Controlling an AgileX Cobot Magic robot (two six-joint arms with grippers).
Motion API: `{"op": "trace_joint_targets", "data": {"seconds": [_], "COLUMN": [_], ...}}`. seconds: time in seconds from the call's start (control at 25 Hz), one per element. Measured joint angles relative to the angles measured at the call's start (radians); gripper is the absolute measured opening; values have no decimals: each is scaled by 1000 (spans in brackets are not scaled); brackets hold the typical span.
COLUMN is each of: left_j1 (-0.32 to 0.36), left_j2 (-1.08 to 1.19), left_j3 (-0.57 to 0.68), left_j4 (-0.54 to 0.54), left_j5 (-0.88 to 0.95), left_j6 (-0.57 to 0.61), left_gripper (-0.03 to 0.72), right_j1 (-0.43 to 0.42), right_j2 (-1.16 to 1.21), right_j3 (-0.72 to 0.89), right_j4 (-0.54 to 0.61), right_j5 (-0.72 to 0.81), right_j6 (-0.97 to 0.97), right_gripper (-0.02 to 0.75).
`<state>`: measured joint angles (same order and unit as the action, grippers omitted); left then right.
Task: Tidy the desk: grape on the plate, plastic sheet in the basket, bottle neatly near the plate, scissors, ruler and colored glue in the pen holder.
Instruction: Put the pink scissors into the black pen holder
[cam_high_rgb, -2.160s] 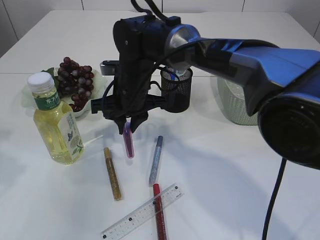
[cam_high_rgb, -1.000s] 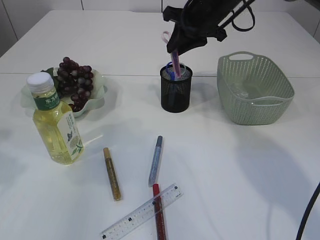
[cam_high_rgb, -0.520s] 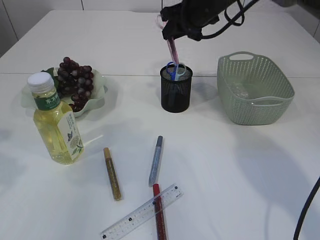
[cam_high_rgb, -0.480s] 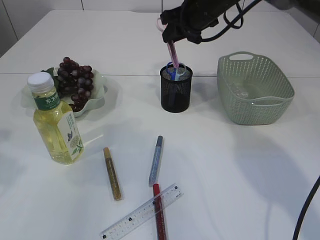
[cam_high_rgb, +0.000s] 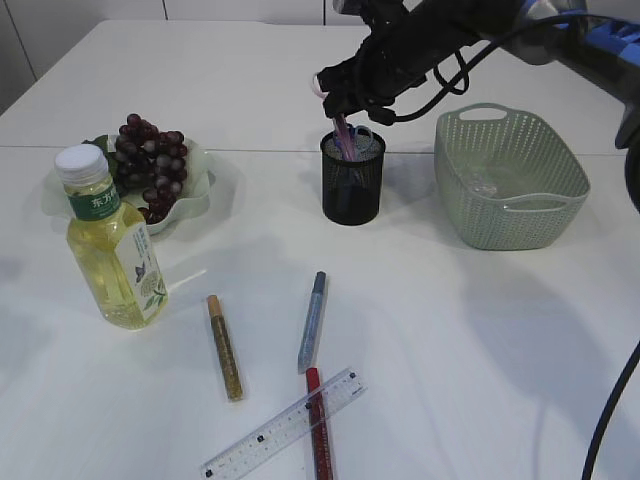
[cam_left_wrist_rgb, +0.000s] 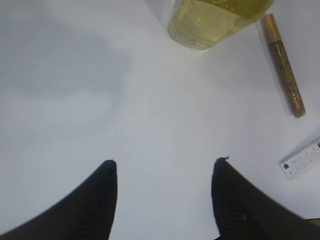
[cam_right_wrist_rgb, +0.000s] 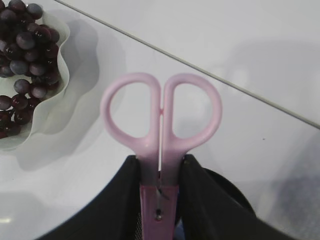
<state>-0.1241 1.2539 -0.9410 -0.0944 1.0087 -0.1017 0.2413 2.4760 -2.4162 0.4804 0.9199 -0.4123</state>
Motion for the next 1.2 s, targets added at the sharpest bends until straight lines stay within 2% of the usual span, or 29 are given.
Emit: {"op": "trace_joint_targets", "data": {"seconds": [0.72,1.0,1.2], "left_j1": [0,0,0], "left_j2": [0,0,0], "left_j3": [0,0,0], "left_j4": [-1,-1,-1], "left_j5": [-2,-2,-2], "left_j6": [0,0,0], "left_gripper": [435,435,435], "right_j1": [0,0,0], "right_j2": [0,0,0], "right_j3": [0,0,0], "right_j4": [-25,-27,-27], "right_j5": [22,39,39], "right_j6": [-34,-34,-34], "right_gripper": [218,283,293]}}
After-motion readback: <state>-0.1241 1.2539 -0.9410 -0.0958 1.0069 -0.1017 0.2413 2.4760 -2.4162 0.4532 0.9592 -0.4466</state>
